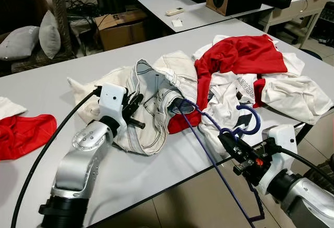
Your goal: Hang hanger
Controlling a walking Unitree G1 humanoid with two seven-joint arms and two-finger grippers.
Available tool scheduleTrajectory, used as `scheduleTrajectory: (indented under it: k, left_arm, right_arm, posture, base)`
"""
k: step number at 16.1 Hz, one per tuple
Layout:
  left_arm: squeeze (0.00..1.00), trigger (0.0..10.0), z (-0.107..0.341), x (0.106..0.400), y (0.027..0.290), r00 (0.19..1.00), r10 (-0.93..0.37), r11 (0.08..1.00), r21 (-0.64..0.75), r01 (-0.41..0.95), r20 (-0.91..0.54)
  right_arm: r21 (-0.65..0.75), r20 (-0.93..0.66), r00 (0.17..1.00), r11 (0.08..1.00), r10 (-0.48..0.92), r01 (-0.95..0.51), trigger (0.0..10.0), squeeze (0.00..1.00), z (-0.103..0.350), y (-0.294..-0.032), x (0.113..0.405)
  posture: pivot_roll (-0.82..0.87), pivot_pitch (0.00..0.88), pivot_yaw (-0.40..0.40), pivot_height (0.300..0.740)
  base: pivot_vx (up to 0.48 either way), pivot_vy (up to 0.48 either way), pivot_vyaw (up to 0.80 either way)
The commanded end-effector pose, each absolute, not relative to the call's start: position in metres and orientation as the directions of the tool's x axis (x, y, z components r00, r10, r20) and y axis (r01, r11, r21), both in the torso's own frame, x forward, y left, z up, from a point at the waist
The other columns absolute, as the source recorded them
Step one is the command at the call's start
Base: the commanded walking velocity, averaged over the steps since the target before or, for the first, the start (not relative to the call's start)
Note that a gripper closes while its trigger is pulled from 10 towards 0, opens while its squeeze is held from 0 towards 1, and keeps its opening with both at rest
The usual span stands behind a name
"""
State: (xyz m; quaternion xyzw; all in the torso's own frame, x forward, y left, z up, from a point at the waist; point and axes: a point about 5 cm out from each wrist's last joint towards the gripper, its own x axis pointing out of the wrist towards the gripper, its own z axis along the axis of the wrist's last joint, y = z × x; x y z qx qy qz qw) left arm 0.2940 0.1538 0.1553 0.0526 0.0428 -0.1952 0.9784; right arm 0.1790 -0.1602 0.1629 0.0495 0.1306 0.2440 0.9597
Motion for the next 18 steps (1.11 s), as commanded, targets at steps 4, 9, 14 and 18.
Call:
scheduleTrajectory:
  k: [4,9,14,18]
  left_arm:
    - [0.0,10.0,0.166,0.296,0.174,0.935,-0.341,0.92,0.168,0.354,-0.1]
    - [0.0,0.0,0.178,0.3,0.175,0.955,-0.296,0.946,0.134,0.294,-0.007]
    - [0.0,0.0,0.211,0.308,0.211,0.98,-0.171,0.922,0.367,0.122,0.103]
    - [0.0,0.0,0.199,0.298,0.218,0.967,-0.246,0.819,0.52,0.243,-0.064]
  right_arm:
    - [0.138,-0.231,0.838,0.87,0.493,-0.474,10.0,0.0,0.163,-0.163,0.18]
    - [0.132,-0.201,0.849,0.873,0.488,-0.47,10.0,0.0,0.167,-0.166,0.182]
    - [0.121,-0.202,0.842,0.866,0.5,-0.485,10.0,0.0,0.165,-0.166,0.182]
    - [0.114,-0.209,0.838,0.863,0.505,-0.492,10.0,0.0,0.163,-0.165,0.183]
  posture:
    - [-0.1,0.0,0.103,0.74]
    - [-0.1,0.0,0.108,0.74]
    - [-0.09,0.0,0.115,0.74]
    - [-0.08,0.0,0.115,0.74]
  base:
    - [-0.195,0.0,0.0]
    - [0.0,0.0,0.0]
    - [0.0,0.0,0.0]
    - [0.0,0.0,0.0]
